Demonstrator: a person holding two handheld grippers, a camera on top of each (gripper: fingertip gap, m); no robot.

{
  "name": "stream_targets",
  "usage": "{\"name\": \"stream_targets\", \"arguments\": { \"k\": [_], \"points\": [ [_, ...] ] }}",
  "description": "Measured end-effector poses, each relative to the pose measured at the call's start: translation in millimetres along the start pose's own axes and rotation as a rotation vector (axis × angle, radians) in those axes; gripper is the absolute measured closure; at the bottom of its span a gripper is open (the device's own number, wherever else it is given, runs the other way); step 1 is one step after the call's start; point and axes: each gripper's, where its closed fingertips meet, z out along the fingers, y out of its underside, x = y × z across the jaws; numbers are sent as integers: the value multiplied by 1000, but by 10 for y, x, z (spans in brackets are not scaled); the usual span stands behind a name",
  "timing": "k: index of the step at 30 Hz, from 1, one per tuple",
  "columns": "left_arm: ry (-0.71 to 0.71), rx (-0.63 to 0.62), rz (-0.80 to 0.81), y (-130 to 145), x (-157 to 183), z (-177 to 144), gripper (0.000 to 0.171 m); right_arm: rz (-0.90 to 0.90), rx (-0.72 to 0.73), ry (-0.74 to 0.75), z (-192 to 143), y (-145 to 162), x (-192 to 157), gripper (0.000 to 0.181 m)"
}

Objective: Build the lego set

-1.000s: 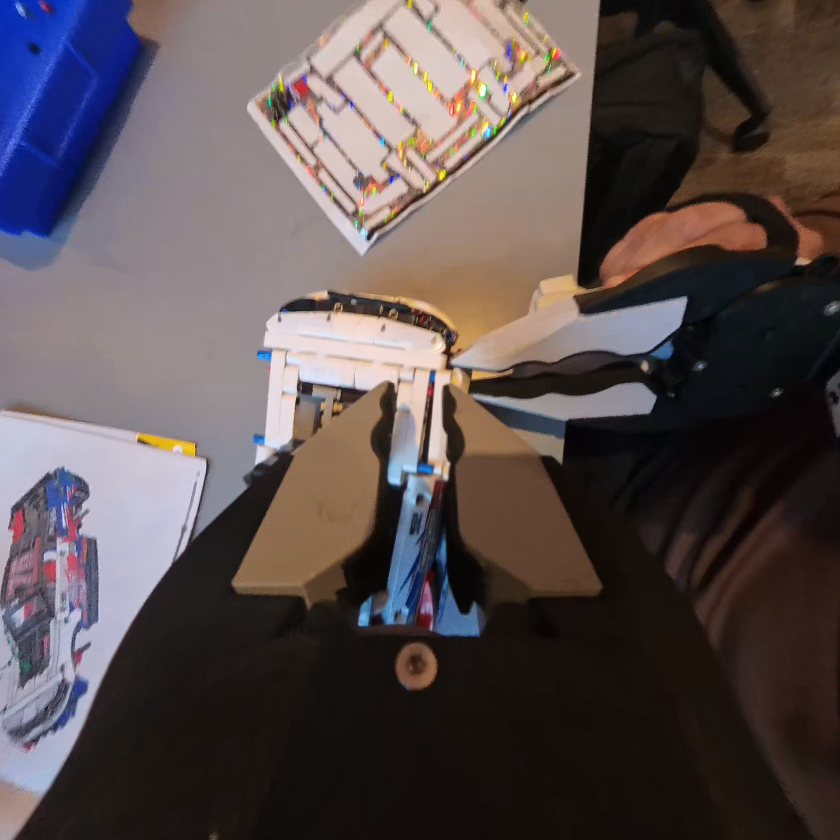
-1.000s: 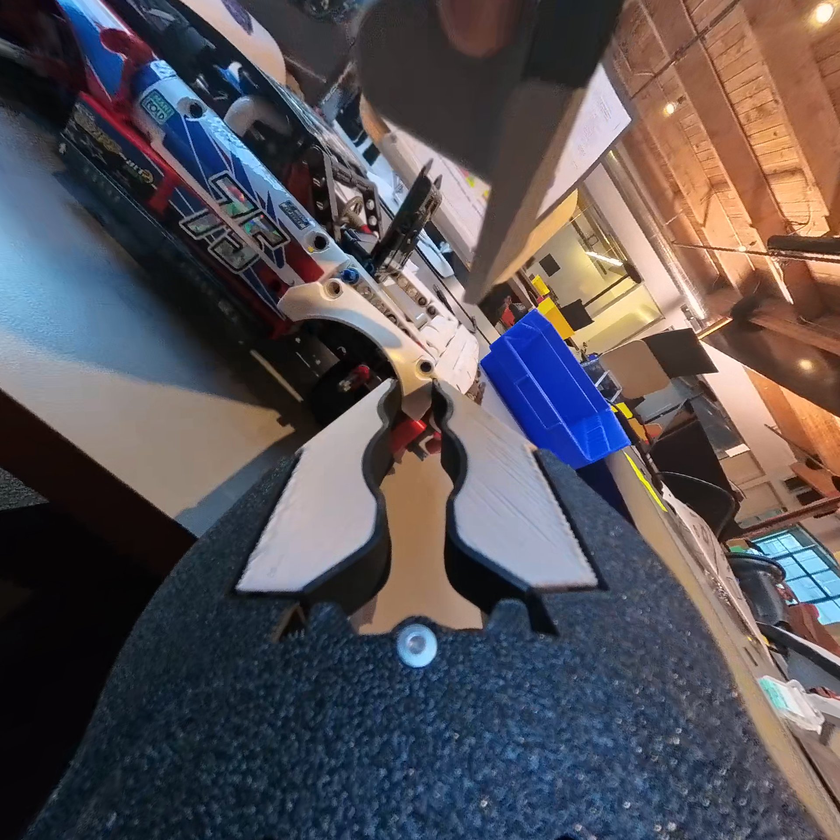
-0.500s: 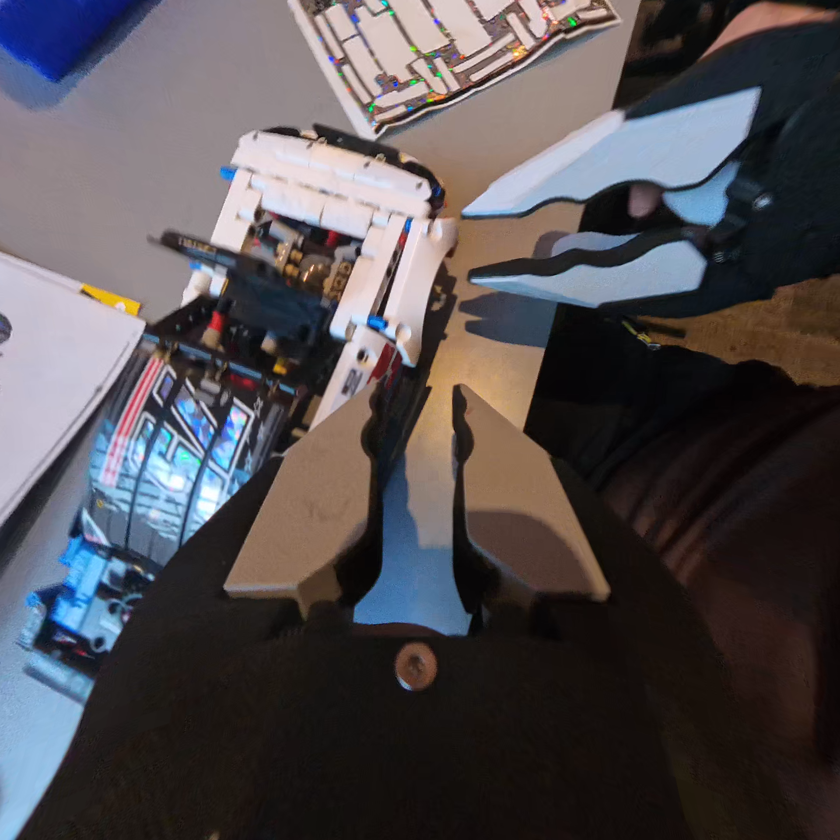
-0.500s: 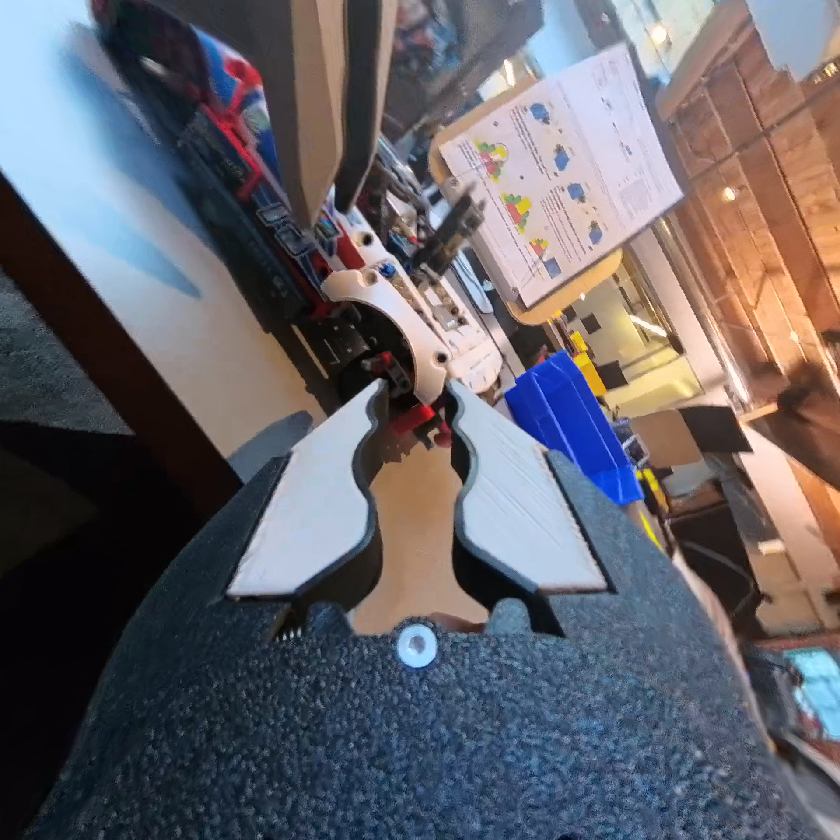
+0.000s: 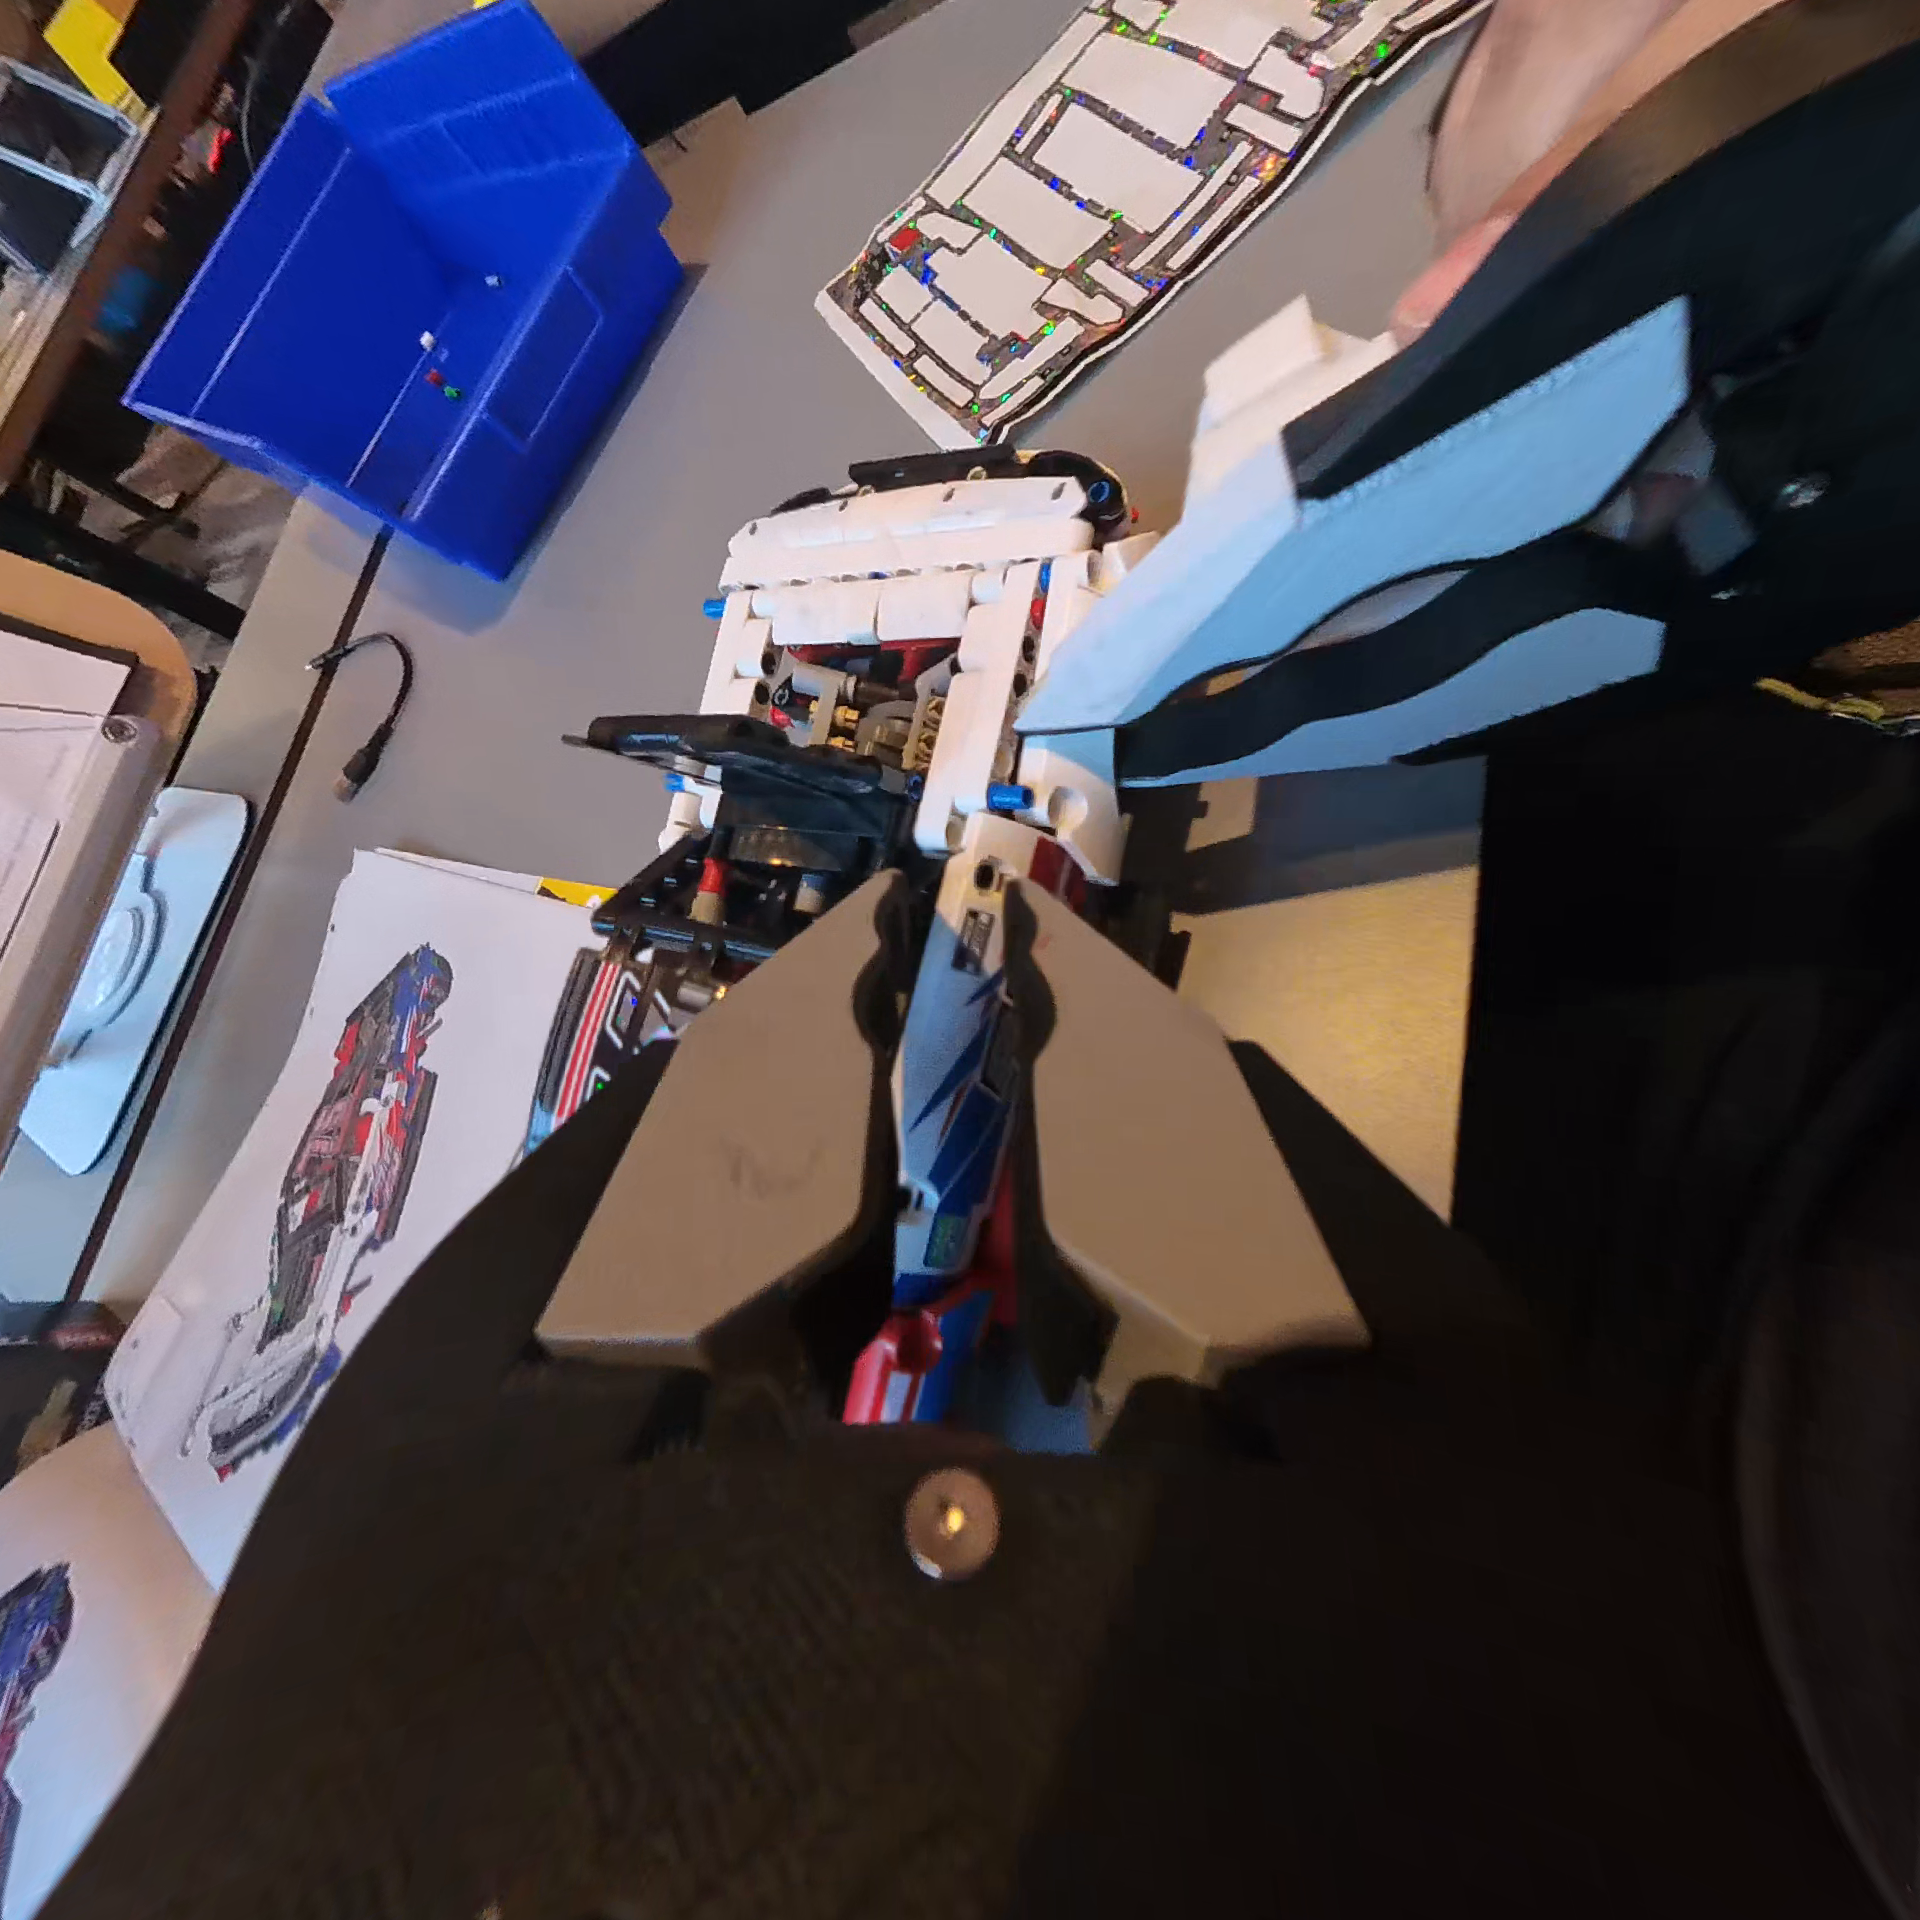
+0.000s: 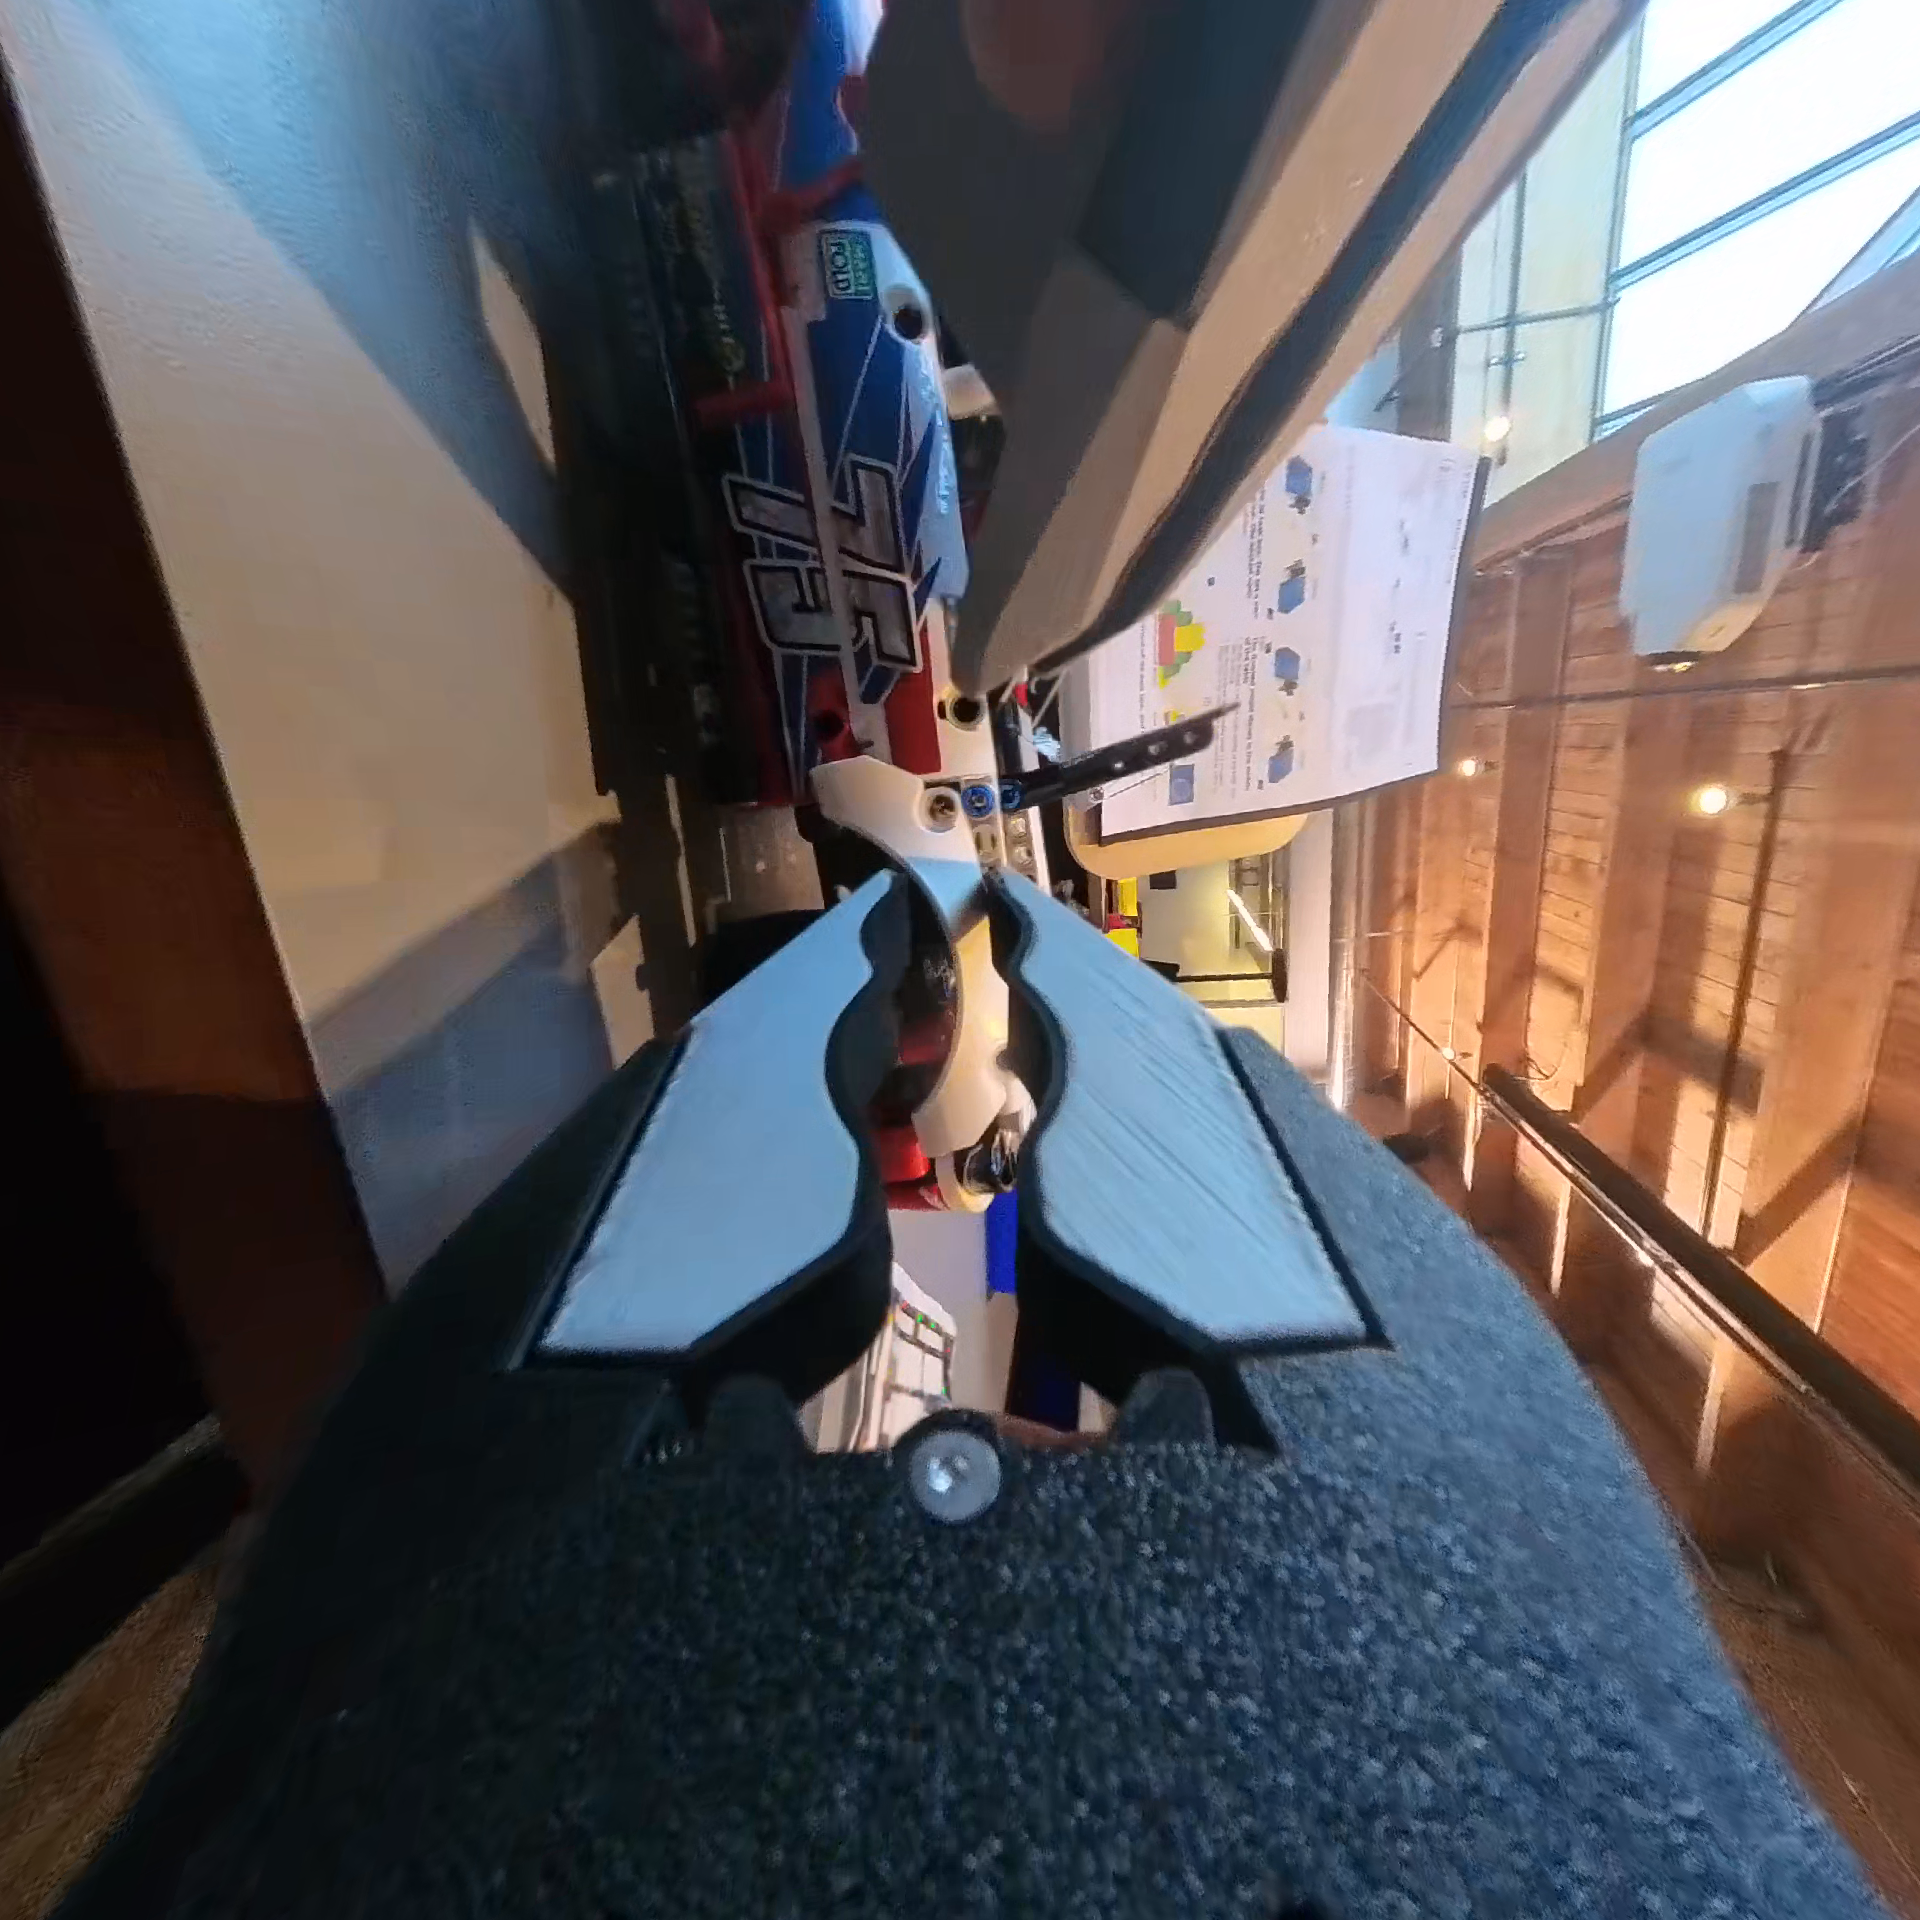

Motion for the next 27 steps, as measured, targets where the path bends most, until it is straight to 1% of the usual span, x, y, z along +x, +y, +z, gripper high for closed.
{"name": "stream_targets", "arguments": {
  "k": [2, 8, 9, 11, 16, 22, 24, 27],
  "points": [
    [6, 9, 8, -3, -19, 28, 165, 24, 12, 20, -6, -1, 6, 167],
    [57, 26, -49, -21, -42, 51, 167, 64, 68, 72, -21, -7, 29, 169],
    [75, 31, -56, -25, -23, 53, 171, 71, 73, 74, -16, -5, 38, 169],
    [85, 29, -81, -20, -20, 60, 171, 91, 88, 74, -15, -14, 51, 169],
    [60, 22, -68, -21, -32, 67, 171, 111, 123, 78, -20, -17, 51, 170],
    [72, 26, -135, -7, -14, 61, 171, 172, 162, 95, -49, -41, 113, 172],
    [60, 20, -128, -8, -13, 60, 171, 179, 157, 112, -37, -28, 137, 172],
    [53, -2, -92, -12, -4, 54, 171, 140, 157, 133, -40, -39, 128, 172]
  ]
}}
